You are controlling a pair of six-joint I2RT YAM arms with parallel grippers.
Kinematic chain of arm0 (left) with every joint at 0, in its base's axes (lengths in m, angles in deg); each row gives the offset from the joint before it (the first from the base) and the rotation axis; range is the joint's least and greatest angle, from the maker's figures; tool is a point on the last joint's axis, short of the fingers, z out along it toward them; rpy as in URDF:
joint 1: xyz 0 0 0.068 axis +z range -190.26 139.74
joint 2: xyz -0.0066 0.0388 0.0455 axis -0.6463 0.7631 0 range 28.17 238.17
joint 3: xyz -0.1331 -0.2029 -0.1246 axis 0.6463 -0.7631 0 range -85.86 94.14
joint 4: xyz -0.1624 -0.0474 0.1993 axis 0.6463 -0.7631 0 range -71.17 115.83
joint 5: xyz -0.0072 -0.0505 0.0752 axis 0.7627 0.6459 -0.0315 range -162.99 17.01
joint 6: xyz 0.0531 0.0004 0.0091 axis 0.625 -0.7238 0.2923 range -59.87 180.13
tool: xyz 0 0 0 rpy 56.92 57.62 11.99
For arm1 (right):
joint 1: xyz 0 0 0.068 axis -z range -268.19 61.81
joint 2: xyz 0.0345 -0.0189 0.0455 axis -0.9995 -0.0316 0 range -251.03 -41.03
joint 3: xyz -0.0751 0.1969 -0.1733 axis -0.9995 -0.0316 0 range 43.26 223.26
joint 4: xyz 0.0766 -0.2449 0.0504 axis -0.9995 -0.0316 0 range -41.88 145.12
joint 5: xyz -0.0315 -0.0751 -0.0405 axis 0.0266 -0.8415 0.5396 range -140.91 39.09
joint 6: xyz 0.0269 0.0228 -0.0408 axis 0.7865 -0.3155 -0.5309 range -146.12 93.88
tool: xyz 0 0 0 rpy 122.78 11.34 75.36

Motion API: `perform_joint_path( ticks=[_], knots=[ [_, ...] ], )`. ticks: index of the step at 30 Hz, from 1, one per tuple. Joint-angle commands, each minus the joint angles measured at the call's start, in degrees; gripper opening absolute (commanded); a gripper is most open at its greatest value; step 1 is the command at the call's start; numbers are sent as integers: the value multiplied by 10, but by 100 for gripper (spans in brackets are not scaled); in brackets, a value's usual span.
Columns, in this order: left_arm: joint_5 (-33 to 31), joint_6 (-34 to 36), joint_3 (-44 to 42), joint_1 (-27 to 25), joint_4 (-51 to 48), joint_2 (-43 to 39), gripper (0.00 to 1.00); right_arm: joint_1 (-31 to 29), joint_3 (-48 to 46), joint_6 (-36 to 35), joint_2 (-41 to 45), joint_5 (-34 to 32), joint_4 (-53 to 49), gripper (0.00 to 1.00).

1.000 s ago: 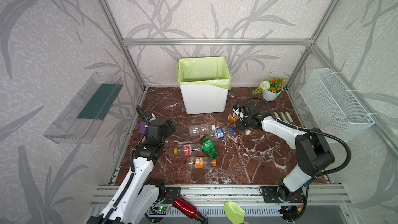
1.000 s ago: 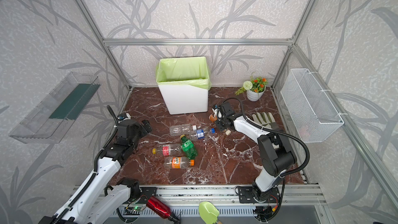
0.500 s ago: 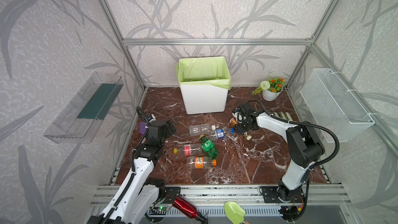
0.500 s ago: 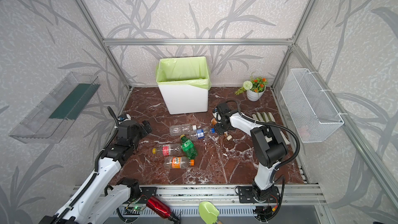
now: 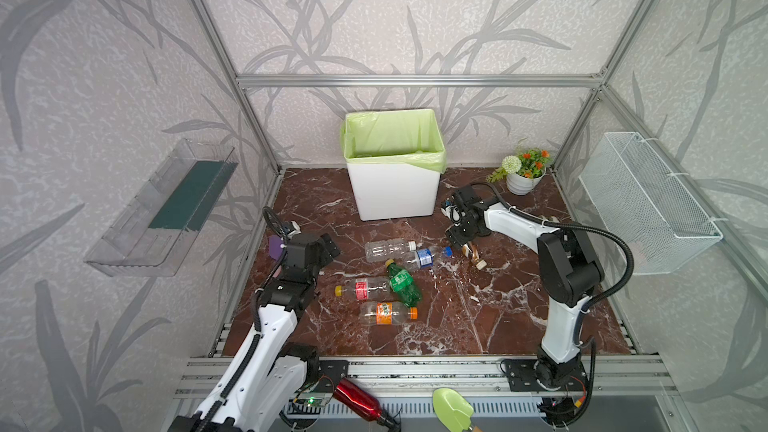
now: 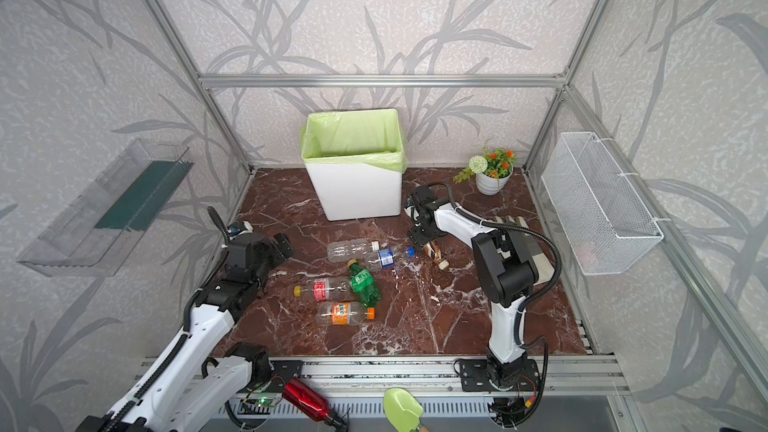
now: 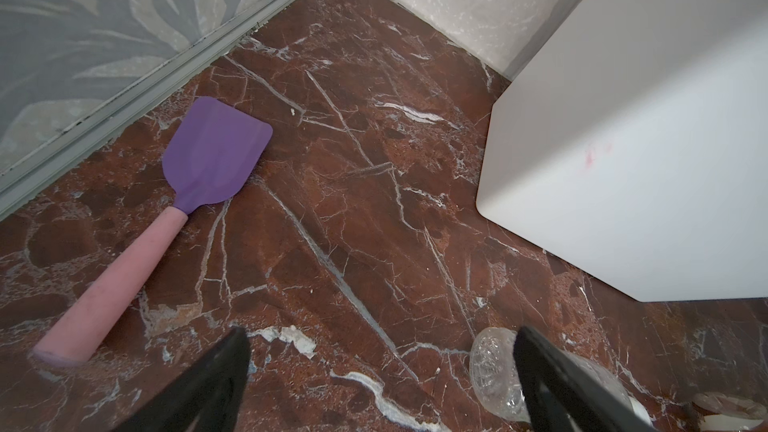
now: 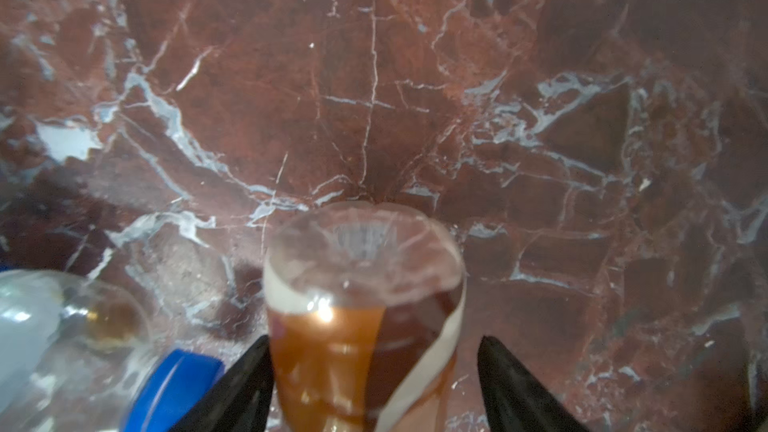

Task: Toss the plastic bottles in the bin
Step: 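Close the right gripper on the Nescafe bottle and lift it, then carry the Nescafe bottle up over the bin with the right gripper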

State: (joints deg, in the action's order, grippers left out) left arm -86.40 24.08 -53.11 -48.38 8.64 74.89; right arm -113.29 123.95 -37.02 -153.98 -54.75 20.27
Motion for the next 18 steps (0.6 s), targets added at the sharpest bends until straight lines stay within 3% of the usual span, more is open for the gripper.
perform_joint_path(
  ticks=[1,10,18],
  knots=[
    [-11,-9,-9,3,-4,-13,99,5,23,-20,-27,-9,-42,74],
    [-13,-6,-9,6,0,-3,99,5,46,-20,-23,-8,-56,54],
    [-15,-3,-19,8,10,17,99,44,7,24,124,58,31,50]
  ],
)
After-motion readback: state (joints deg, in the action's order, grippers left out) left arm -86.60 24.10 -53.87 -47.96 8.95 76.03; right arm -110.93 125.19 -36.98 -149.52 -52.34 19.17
